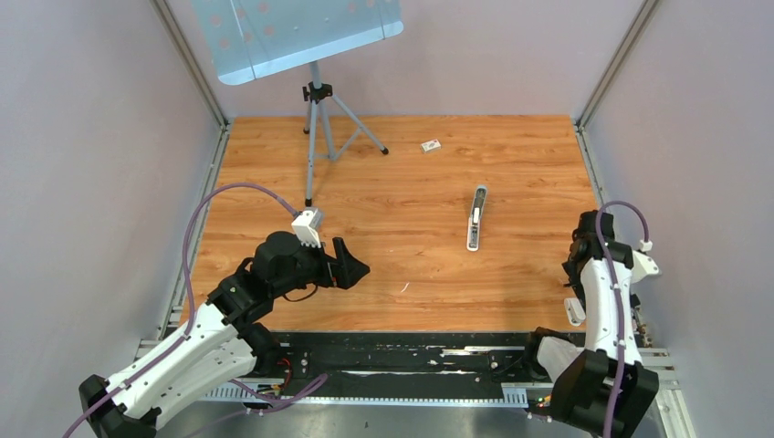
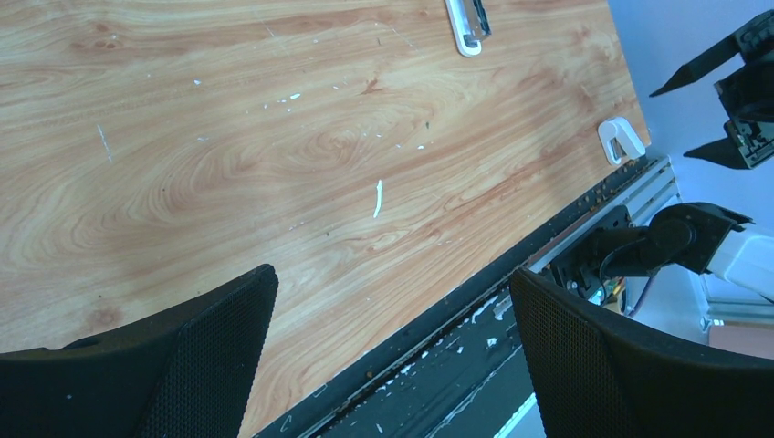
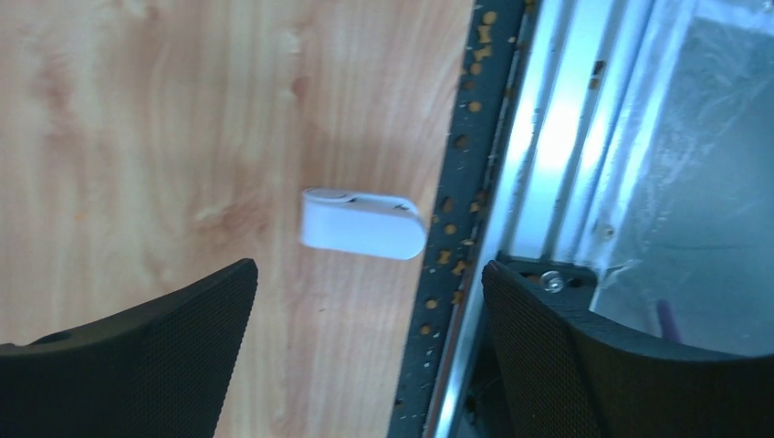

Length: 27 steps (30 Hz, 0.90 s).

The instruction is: Load the staples into the stapler

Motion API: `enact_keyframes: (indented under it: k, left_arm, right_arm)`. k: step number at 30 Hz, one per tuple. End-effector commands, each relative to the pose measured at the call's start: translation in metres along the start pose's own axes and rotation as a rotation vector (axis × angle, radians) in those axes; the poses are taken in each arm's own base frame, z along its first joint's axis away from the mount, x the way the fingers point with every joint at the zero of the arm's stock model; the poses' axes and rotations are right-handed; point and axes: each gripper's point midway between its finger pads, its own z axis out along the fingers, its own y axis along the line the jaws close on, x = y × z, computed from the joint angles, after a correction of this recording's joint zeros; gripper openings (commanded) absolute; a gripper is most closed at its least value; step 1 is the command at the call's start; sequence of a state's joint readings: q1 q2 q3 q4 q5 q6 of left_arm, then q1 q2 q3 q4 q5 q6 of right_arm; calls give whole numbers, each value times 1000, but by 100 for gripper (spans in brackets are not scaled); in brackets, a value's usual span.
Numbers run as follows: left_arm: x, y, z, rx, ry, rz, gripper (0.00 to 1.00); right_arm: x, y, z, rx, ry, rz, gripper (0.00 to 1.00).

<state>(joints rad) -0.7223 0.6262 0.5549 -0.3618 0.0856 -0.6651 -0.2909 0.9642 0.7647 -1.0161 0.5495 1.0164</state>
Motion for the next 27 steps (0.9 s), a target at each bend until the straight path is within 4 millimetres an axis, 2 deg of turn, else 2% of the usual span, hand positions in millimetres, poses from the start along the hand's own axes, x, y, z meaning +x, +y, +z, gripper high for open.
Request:
enact_keyframes:
  k: [1,5,11,19,22,27]
  left_arm:
    - [7,2,-2,-1,21,-8,100]
    - [7,3,-1,-6,17,-11,100]
    - [7,2,0,2,19,-20,100]
    - [10,6,0,-6,19,-17,100]
    - [11,4,3,6,15,-23,100]
    - [8,1,5,3,40,-4,100]
  right_arm:
    - [5,-22,22,66,56,-90,97]
    - [14,-8,27,6,132,-113,98]
    - [14,-1,41,18,151,-141,100]
    - [33,-1,70,49,243,-171,100]
    - [41,1,72,40,290,-177,100]
    - [51,16,64,-70,355,-201,97]
